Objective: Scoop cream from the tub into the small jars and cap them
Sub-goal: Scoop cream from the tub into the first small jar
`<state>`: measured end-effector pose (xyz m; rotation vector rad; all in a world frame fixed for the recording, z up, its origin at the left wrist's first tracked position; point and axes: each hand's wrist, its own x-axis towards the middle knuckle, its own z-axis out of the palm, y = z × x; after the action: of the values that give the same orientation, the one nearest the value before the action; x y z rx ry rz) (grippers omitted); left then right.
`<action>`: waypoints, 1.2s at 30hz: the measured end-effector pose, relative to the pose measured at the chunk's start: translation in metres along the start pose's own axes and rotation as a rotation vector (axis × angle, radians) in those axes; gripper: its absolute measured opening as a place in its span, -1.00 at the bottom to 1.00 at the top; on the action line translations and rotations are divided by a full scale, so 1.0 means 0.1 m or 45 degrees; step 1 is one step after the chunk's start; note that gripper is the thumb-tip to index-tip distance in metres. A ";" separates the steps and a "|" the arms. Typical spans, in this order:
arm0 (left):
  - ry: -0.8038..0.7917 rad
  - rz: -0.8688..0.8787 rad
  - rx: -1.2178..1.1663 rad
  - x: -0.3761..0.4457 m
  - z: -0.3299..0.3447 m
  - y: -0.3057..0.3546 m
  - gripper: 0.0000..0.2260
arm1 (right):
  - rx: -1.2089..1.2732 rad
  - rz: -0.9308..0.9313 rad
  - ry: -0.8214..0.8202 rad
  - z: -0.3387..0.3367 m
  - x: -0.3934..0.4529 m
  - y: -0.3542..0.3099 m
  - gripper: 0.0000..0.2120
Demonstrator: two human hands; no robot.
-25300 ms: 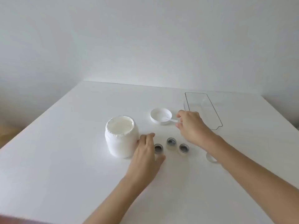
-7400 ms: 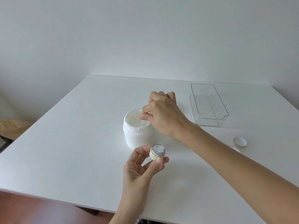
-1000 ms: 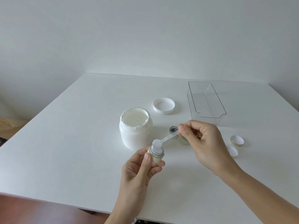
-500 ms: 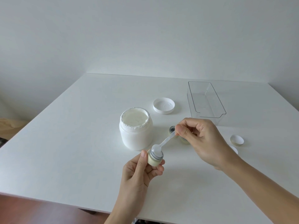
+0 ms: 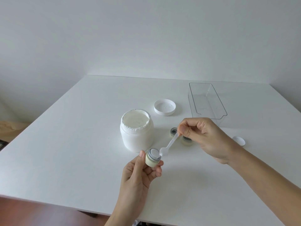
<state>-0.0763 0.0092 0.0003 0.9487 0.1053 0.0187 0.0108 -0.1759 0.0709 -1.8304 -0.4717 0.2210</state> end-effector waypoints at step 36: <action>0.118 0.125 -0.122 0.01 -0.04 -0.04 -0.78 | -0.945 -1.045 0.756 0.08 0.27 -0.08 -0.85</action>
<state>-0.0760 0.0103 -0.0054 0.8563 0.1424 0.1573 0.0300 -0.1552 0.0785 -2.0917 -0.8955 -1.1573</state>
